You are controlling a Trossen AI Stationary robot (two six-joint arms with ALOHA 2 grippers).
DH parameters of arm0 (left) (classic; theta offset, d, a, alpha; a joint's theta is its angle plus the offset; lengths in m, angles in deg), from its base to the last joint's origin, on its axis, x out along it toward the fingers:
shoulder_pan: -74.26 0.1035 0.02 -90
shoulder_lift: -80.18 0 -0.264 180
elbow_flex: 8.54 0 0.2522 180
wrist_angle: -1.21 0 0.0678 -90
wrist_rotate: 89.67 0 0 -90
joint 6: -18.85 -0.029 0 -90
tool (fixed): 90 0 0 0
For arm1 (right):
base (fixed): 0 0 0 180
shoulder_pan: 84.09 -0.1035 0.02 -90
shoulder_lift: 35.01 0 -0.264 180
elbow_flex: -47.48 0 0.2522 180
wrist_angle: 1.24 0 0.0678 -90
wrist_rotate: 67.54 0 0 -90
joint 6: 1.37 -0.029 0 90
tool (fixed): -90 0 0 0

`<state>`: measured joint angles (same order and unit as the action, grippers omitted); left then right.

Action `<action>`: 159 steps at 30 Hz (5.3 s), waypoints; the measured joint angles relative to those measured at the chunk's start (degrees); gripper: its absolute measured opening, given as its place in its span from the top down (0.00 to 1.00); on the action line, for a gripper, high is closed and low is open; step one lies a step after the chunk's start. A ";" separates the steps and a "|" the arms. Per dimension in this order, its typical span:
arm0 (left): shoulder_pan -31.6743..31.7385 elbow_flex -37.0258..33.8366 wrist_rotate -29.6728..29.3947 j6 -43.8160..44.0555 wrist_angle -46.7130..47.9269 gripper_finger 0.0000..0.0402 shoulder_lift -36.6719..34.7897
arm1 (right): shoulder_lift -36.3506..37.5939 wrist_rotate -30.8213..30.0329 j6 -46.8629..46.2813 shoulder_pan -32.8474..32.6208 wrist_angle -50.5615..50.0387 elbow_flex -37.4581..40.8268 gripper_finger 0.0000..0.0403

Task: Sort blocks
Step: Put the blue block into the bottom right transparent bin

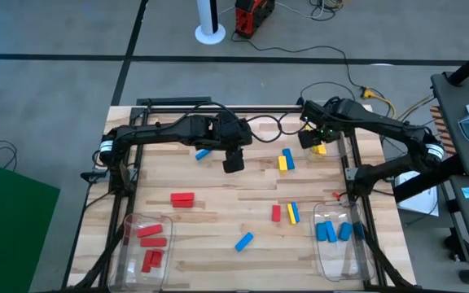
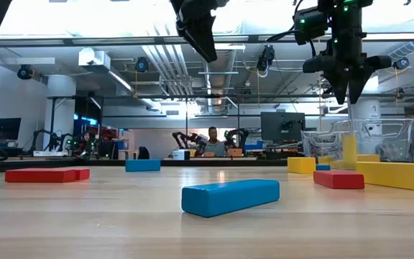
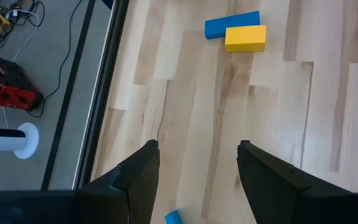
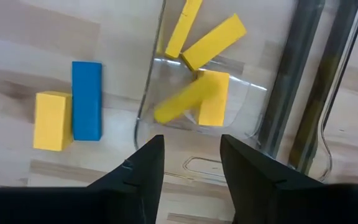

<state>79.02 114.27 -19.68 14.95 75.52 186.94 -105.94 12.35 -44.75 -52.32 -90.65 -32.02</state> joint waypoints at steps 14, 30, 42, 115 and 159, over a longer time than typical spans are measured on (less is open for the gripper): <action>3.98 -0.13 4.15 4.61 1.45 0.52 0.00 | 2.24 0.00 -0.49 -1.51 1.56 -4.02 0.60; 15.83 -13.34 13.18 17.04 4.26 0.52 -0.07 | 3.28 0.01 -2.50 -4.67 4.48 -5.24 0.63; 20.37 -27.22 14.78 19.93 1.39 0.52 -0.07 | 3.28 0.00 -2.69 -4.66 7.19 -5.24 0.58; 12.17 -12.12 26.95 -15.37 -10.57 0.92 0.00 | 3.23 6.08 26.42 -24.18 36.15 -5.11 0.60; 4.24 -3.76 28.54 -15.36 -14.28 0.92 -0.01 | -2.16 1.56 36.27 -29.25 43.39 -5.87 0.77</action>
<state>83.26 110.51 8.85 -0.40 61.24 186.93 -108.11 13.91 -8.48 -81.57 -47.25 -37.89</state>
